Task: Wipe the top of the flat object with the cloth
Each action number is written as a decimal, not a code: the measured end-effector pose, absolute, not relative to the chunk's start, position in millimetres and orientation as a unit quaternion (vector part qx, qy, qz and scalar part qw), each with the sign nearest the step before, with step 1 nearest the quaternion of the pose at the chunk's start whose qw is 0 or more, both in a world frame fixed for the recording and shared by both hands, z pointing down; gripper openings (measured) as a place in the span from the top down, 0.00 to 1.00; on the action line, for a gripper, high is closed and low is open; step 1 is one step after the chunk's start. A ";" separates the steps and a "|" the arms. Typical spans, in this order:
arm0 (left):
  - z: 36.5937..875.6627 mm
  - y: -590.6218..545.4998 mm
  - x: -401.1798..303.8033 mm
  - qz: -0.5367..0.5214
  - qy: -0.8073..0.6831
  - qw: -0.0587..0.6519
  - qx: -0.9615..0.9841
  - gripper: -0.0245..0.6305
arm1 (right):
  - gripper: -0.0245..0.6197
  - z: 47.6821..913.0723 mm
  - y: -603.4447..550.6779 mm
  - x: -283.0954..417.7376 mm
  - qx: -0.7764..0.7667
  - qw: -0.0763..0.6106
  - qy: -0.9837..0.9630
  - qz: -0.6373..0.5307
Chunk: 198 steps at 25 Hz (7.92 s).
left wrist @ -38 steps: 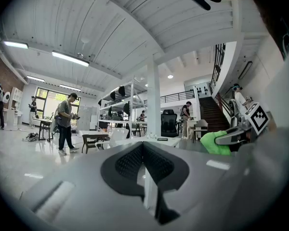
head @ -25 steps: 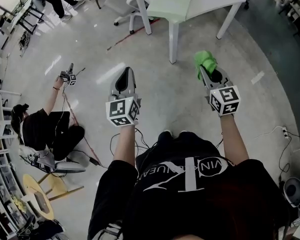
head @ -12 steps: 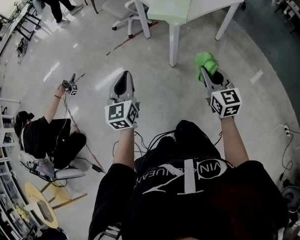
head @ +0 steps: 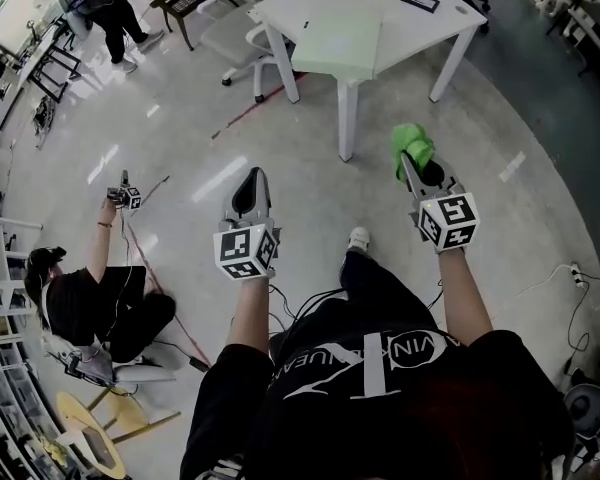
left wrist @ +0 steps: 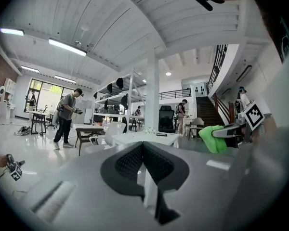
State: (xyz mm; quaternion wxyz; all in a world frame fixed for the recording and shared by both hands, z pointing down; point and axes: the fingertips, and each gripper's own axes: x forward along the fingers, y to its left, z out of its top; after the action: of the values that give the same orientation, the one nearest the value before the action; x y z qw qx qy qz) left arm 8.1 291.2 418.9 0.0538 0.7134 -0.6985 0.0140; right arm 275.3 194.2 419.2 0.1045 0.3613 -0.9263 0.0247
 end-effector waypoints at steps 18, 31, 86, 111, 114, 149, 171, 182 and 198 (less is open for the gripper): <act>407.7 90.7 3.8 0.015 -0.675 0.050 0.736 0.95 | 0.90 420.3 24.2 265.8 0.366 0.121 -0.922 0.023; 404.8 17.1 -20.6 0.014 -0.685 0.043 0.727 0.95 | 0.90 419.1 -47.1 240.5 0.347 0.121 -0.930 0.016; 526.3 -303.6 -63.2 0.109 -0.345 0.112 0.925 0.95 | 0.90 477.0 -333.5 -8.3 0.420 0.221 -0.876 0.085; 543.7 -282.2 -42.1 0.136 -0.281 0.100 0.945 0.95 | 0.90 517.0 -363.3 59.4 0.494 0.285 -0.810 0.138; 547.0 -284.8 -46.7 0.138 -0.294 0.107 0.940 0.95 | 0.90 516.9 -366.2 85.2 0.514 0.286 -0.796 0.141; 529.3 -216.8 -60.9 0.121 -0.378 0.134 0.908 0.95 | 0.90 494.7 -308.4 20.4 0.453 0.261 -0.844 0.117; 535.1 -188.0 -52.6 0.138 -0.388 0.145 0.900 0.95 | 0.90 514.2 -272.5 -37.8 0.358 0.287 -0.880 0.120; 547.1 -181.4 -55.7 0.141 -0.405 0.165 0.888 0.95 | 0.90 512.6 -269.3 -6.5 0.370 0.282 -0.876 0.125; 543.1 -174.5 -37.4 0.146 -0.394 0.160 0.893 0.95 | 0.90 506.4 -273.4 56.3 0.413 0.281 -0.857 0.122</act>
State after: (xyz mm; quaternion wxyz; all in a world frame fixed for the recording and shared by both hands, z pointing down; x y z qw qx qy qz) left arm -37.4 -174.5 543.1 0.1599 0.8933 -0.3938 0.1461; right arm 56.3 -273.4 506.4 0.2814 0.4132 -0.8574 0.1222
